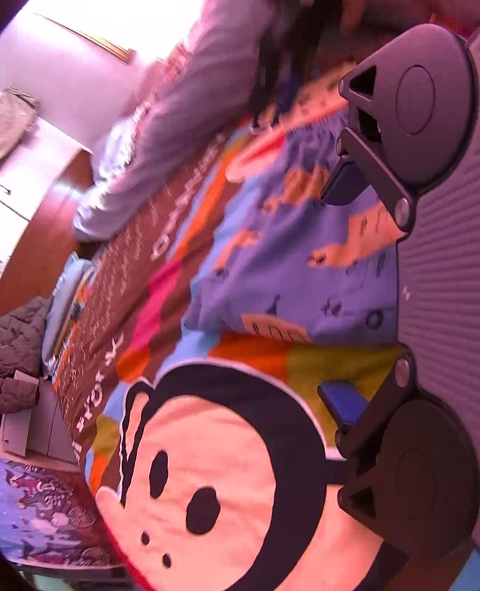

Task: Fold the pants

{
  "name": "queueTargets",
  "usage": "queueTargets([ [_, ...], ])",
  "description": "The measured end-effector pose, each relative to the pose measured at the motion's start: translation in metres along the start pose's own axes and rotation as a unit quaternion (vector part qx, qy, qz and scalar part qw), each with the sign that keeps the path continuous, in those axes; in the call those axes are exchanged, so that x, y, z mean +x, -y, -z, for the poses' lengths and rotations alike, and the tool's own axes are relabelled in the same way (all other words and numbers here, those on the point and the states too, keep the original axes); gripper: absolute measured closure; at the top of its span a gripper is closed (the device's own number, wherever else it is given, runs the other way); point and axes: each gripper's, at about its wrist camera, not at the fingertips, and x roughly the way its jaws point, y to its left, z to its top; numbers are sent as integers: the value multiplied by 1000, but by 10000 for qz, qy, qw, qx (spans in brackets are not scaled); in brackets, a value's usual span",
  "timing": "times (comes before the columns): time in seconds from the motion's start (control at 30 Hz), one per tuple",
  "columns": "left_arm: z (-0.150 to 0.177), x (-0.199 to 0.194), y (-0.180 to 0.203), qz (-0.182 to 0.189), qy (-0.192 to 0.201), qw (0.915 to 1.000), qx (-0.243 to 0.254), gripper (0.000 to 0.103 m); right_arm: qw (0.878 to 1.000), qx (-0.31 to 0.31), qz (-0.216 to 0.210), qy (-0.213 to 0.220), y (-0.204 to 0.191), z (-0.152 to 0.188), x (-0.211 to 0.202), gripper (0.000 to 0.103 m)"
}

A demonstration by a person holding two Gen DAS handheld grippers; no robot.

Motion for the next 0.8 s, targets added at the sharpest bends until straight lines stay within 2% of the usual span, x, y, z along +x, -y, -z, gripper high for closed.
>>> queueTargets([
  [0.07,-1,1,-3,189,6,9998,-106,0,9982,335,-329,-384,18,-5,32,1],
  [0.17,-1,3,-10,597,10,9978,-295,1,9918,739,-519,-902,34,7,65,1],
  [0.2,-1,4,-12,674,11,9971,-364,3,9895,899,-677,-906,39,17,69,1],
  [0.23,-1,5,-13,688,16,9968,-407,5,9912,870,-742,-665,40,24,63,1],
  [0.27,-1,5,-14,682,23,9967,-438,10,9905,909,-827,-618,40,27,59,1],
  [0.37,-2,8,-15,645,8,9967,-498,23,9851,1135,-1126,-631,42,33,51,2],
  [0.43,-2,9,-17,583,3,9968,-555,33,9880,1077,-926,-608,39,35,48,18],
  [0.47,-2,10,-19,552,0,9965,-620,42,9900,1034,-751,-592,36,35,47,26],
  [0.5,-2,10,-21,525,-5,9962,-690,50,9910,1027,-639,-571,35,36,45,45],
  [0.53,-2,11,-23,496,-12,9957,-781,55,9911,1074,-541,-563,35,38,45,54],
  [0.57,-3,12,-26,452,-18,9952,-868,67,9910,1149,-447,-531,35,39,43,56],
  [0.63,-4,13,-29,393,-62,9943,-993,76,9905,1225,-393,-495,36,40,40,62],
  [0.67,-6,13,-30,438,-96,9935,-1049,84,9903,1245,-357,-506,34,40,41,62],
  [0.73,-10,11,-31,546,-126,9923,-1102,85,9896,1294,-317,-539,30,40,39,69],
  [0.8,-15,9,-27,498,-109,9938,-993,87,9895,1353,-214,-466,22,36,33,75],
])
